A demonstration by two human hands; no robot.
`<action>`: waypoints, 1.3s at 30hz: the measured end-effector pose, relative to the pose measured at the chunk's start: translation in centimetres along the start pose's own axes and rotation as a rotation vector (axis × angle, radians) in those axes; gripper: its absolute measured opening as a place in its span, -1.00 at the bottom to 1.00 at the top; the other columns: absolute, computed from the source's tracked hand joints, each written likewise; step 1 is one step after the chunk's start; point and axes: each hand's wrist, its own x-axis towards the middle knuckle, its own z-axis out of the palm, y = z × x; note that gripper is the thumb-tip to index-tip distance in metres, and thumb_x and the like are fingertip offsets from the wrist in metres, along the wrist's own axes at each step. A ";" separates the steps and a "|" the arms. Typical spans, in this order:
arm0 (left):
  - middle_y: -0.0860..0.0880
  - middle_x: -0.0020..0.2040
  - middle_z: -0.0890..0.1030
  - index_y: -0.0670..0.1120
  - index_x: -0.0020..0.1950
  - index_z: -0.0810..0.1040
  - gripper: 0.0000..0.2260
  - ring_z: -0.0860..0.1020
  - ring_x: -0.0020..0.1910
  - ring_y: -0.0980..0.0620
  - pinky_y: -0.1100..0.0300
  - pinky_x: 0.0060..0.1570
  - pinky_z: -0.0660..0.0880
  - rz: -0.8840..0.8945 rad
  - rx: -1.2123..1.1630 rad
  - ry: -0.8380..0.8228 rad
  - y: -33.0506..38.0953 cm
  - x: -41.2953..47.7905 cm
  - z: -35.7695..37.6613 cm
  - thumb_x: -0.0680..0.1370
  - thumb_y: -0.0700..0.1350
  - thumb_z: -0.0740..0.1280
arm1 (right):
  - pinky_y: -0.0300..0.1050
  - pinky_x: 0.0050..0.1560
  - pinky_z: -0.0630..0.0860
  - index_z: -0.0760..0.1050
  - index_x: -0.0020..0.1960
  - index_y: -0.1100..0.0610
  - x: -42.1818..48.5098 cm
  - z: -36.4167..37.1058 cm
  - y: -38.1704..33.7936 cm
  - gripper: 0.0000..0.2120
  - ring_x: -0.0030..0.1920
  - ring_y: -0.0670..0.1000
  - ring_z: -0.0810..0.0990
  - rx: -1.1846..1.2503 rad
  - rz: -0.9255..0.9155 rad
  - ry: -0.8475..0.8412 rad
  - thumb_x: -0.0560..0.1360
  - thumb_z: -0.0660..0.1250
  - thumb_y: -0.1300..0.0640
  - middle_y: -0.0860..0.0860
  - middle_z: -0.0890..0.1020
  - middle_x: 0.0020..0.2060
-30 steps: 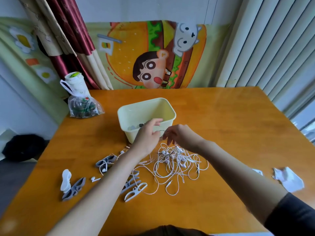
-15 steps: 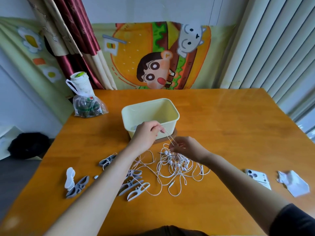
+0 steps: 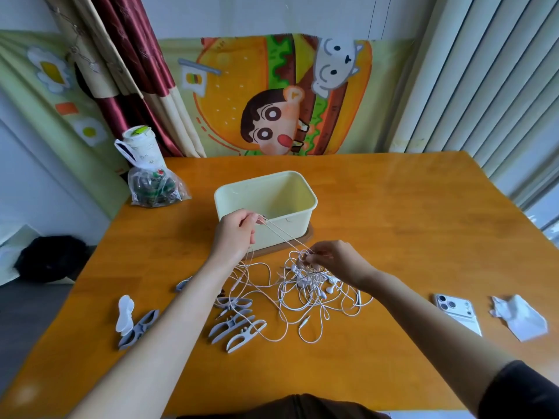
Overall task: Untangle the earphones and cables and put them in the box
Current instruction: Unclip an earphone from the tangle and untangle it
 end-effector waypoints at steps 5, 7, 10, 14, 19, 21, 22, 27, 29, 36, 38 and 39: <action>-0.05 -0.34 0.47 -0.16 0.02 0.56 -0.77 0.41 -0.39 0.05 0.25 -0.33 0.38 -0.055 0.096 -0.061 -0.9 0.0 0.3 0.66 -0.18 0.11 | -0.32 -0.17 0.47 0.54 -0.11 0.06 -0.2 -0.1 -0.4 -0.92 -0.25 -0.16 0.59 0.059 -0.011 0.012 0.53 0.32 0.08 -0.12 0.63 -0.29; -0.07 -0.13 0.56 -0.17 0.12 0.53 -0.79 0.45 -0.38 0.08 0.29 -0.36 0.40 -0.079 0.177 -0.092 -1.2 0.0 0.8 0.66 -0.20 0.10 | -0.23 -0.10 0.53 0.55 -0.07 0.10 -0.2 -0.2 -0.8 -0.90 -0.21 -0.09 0.62 0.039 -0.025 -0.001 0.55 0.30 0.09 -0.09 0.64 -0.24; -0.06 0.28 0.50 -0.07 0.32 0.41 -0.72 0.53 -0.42 0.11 0.31 -0.41 0.40 -0.111 0.289 -0.195 -1.4 -0.3 1.8 0.64 -0.23 0.10 | -0.14 -0.04 0.56 0.55 -0.04 0.12 -0.2 -0.1 -1.4 -0.89 -0.15 -0.03 0.63 0.016 -0.040 -0.011 0.56 0.28 0.11 -0.05 0.64 -0.21; 0.03 0.44 0.36 -0.02 0.43 0.32 -0.56 0.58 -0.37 0.08 0.31 -0.43 0.41 -0.066 0.283 -0.387 -1.1 -1.2 3.1 0.58 -0.30 0.15 | -0.09 -0.03 0.55 0.55 -0.08 0.13 0.1 0.1 -1.7 -0.89 -0.15 -0.03 0.63 -0.006 -0.052 0.003 0.55 0.29 0.12 -0.03 0.66 -0.22; 0.03 0.38 0.35 0.01 0.38 0.36 -0.61 0.55 0.01 -0.03 0.19 0.04 0.50 0.100 0.332 -0.375 -1.2 -1.7 3.6 0.57 -0.16 0.31 | -0.24 -0.12 0.48 0.56 -0.08 0.19 -0.1 0.1 -2.1 -0.86 -0.23 -0.09 0.58 -0.007 -0.066 -0.043 0.55 0.29 0.13 -0.05 0.62 -0.26; 0.08 0.30 0.38 0.02 0.40 0.35 -0.57 0.53 -0.14 0.06 0.33 -0.04 0.47 0.183 0.306 -0.322 -1.0 -1.7 3.5 0.55 -0.18 0.34 | -0.26 -0.12 0.48 0.59 -0.03 0.21 -0.3 0.0 -2.4 -0.85 -0.23 -0.11 0.57 -0.011 -0.072 -0.062 0.55 0.30 0.14 -0.01 0.64 -0.22; 0.08 0.18 0.44 0.04 0.41 0.34 -0.54 0.50 -0.24 0.09 0.40 -0.14 0.45 0.202 0.288 -0.329 -0.8 -1.6 3.5 0.55 -0.21 0.34 | -0.27 -0.12 0.48 0.59 -0.02 0.20 -0.3 -0.1 -2.4 -0.86 -0.24 -0.12 0.57 -0.018 -0.076 -0.070 0.55 0.30 0.15 0.01 0.65 -0.21; 0.02 -0.09 0.60 -0.03 0.30 0.49 -0.70 0.55 -0.30 0.11 0.38 -0.31 0.50 0.124 0.274 -0.480 -0.6 -1.5 3.8 0.58 -0.25 0.28 | -0.22 -0.09 0.52 0.61 0.02 0.12 -0.4 0.0 -2.5 -0.84 -0.17 -0.11 0.60 -0.008 -0.095 -0.077 0.55 0.30 0.10 -0.05 0.66 -0.17; 0.01 -0.15 0.58 -0.11 0.18 0.55 -0.81 0.52 -0.32 0.13 0.42 -0.35 0.47 0.099 0.303 -0.450 -0.8 -1.5 3.8 0.59 -0.22 0.28 | -0.27 -0.11 0.50 0.61 0.01 0.13 -0.4 0.0 -2.2 -0.84 -0.17 -0.14 0.58 -0.012 -0.081 -0.079 0.54 0.31 0.09 -0.09 0.64 -0.19; 0.01 -0.23 0.55 -0.13 -0.04 0.60 -0.89 0.46 -0.22 0.11 0.27 -0.17 0.42 0.052 0.293 -0.466 -0.6 -1.5 3.1 0.56 -0.11 0.32 | -0.18 -0.07 0.53 0.62 -0.02 0.11 -0.3 0.3 -1.0 -0.85 -0.14 -0.09 0.62 -0.016 0.040 -0.086 0.54 0.30 0.08 -0.01 0.69 -0.13; -0.03 -0.25 0.52 -0.12 -0.07 0.61 -0.89 0.44 -0.24 0.09 0.25 -0.16 0.41 0.032 0.217 -0.468 -0.1 -1.7 3.1 0.53 -0.10 0.34 | -0.15 -0.06 0.55 0.61 0.02 0.13 -0.2 0.6 -0.8 -0.81 -0.08 -0.02 0.63 -0.090 0.073 -0.094 0.55 0.28 0.07 0.02 0.69 -0.06; -0.04 -0.26 0.50 -0.12 -0.09 0.62 -0.90 0.43 -0.24 0.09 0.27 -0.17 0.40 0.025 0.167 -0.463 0.3 -1.7 3.0 0.52 -0.10 0.36 | -0.13 -0.05 0.55 0.61 0.04 0.14 -0.2 0.9 -0.7 -0.79 -0.05 0.01 0.63 -0.132 0.095 -0.092 0.55 0.28 0.06 0.03 0.68 -0.03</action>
